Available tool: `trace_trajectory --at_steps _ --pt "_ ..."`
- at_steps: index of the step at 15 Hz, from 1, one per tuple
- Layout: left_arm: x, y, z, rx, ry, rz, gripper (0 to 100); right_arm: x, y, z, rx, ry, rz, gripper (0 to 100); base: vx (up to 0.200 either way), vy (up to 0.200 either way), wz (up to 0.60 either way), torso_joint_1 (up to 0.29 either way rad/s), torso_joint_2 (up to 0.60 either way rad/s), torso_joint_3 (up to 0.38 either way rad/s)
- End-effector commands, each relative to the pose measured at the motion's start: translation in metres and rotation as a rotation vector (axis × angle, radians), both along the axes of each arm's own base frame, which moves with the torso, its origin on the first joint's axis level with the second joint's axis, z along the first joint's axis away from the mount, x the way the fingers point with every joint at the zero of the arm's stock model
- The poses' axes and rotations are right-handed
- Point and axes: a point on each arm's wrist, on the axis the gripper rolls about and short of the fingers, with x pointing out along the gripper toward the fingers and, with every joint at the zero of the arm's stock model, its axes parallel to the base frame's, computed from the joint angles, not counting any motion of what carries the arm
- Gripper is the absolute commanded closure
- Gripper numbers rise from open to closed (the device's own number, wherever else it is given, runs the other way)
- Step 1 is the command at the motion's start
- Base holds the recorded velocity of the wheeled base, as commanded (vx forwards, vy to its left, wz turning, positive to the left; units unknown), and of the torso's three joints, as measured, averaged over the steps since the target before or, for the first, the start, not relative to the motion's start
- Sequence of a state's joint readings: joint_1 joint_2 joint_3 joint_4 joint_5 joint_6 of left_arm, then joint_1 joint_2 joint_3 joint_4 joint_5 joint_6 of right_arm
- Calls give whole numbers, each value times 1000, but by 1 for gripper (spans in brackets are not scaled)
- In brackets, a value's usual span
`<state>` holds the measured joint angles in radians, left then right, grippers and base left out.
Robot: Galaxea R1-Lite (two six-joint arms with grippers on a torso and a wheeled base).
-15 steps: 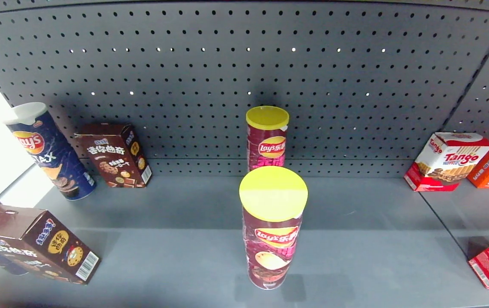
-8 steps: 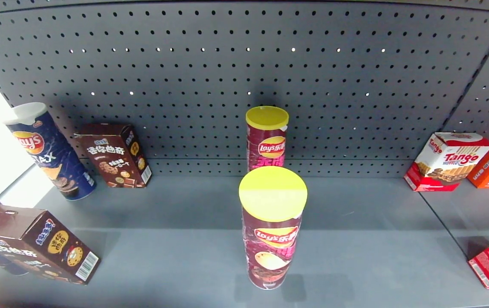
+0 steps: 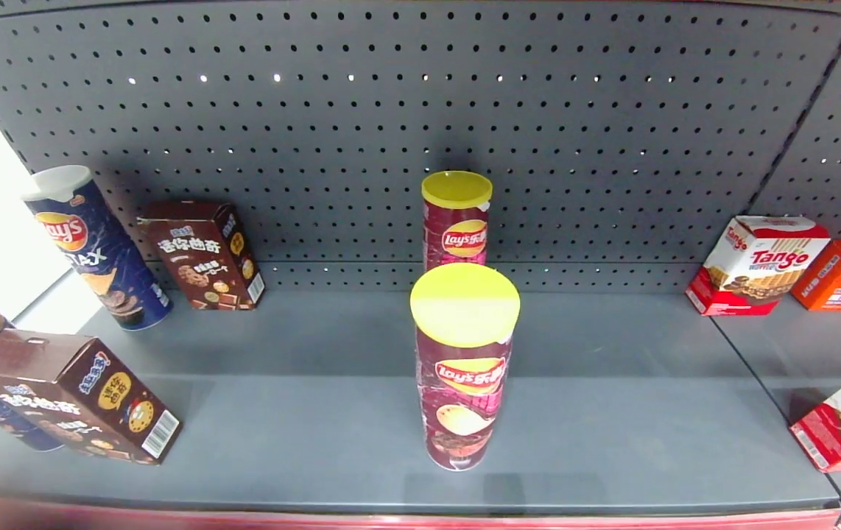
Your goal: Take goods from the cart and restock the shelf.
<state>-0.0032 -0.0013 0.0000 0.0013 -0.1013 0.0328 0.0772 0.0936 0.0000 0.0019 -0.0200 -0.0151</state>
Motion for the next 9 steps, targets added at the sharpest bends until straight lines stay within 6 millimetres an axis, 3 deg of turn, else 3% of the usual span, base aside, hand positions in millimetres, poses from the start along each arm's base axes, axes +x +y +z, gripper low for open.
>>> trace_trajectory --at_steps 1,9 --pt "0 0 0 -1 0 0 0 0 0 0 0 1 1 0 0 0 0 0 0 0" --pt "0 0 0 -1 0 2 0 0 0 0 -2 1 4 0 0 0 0 0 0 0"
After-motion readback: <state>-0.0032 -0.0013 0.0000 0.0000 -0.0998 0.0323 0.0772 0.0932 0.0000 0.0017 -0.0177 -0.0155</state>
